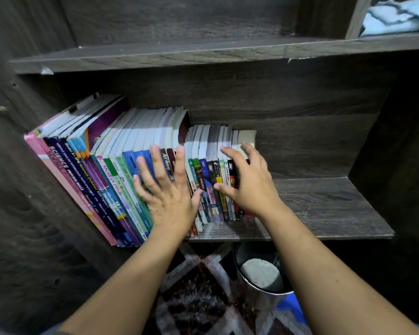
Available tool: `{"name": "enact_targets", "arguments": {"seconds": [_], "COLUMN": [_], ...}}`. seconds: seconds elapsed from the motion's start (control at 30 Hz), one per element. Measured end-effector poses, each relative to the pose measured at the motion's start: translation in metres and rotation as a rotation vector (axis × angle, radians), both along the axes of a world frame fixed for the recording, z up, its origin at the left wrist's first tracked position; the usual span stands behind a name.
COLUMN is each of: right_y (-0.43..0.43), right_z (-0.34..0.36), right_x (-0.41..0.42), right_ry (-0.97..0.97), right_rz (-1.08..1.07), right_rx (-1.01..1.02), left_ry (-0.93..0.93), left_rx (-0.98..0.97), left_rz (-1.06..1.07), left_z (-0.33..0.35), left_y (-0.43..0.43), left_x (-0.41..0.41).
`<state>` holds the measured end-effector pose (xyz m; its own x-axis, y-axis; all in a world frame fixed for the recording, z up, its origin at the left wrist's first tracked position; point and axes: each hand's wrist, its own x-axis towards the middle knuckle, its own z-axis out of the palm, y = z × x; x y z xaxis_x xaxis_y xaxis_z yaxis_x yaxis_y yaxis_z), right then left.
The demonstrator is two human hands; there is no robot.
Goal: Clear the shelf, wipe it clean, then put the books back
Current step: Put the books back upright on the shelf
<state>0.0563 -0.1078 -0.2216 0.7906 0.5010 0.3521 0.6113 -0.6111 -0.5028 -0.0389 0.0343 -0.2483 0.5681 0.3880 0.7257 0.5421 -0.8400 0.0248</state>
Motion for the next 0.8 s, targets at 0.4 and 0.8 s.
{"name": "enact_targets", "arguments": {"seconds": [0.4,0.8], "right_y": [-0.022,-0.038], "right_z": [0.007,0.006], "right_x": [0.019,0.032], "right_ry": [0.192,0.214], "right_rz": [0.082,0.074], "right_rx": [0.366,0.265], "left_ry": [0.114,0.247], "left_rx": [0.026,-0.084], "left_rz": [-0.162,-0.24], "left_z": [0.025,0.038], "left_y": [-0.022,-0.062], "left_x": [0.007,0.016]}}
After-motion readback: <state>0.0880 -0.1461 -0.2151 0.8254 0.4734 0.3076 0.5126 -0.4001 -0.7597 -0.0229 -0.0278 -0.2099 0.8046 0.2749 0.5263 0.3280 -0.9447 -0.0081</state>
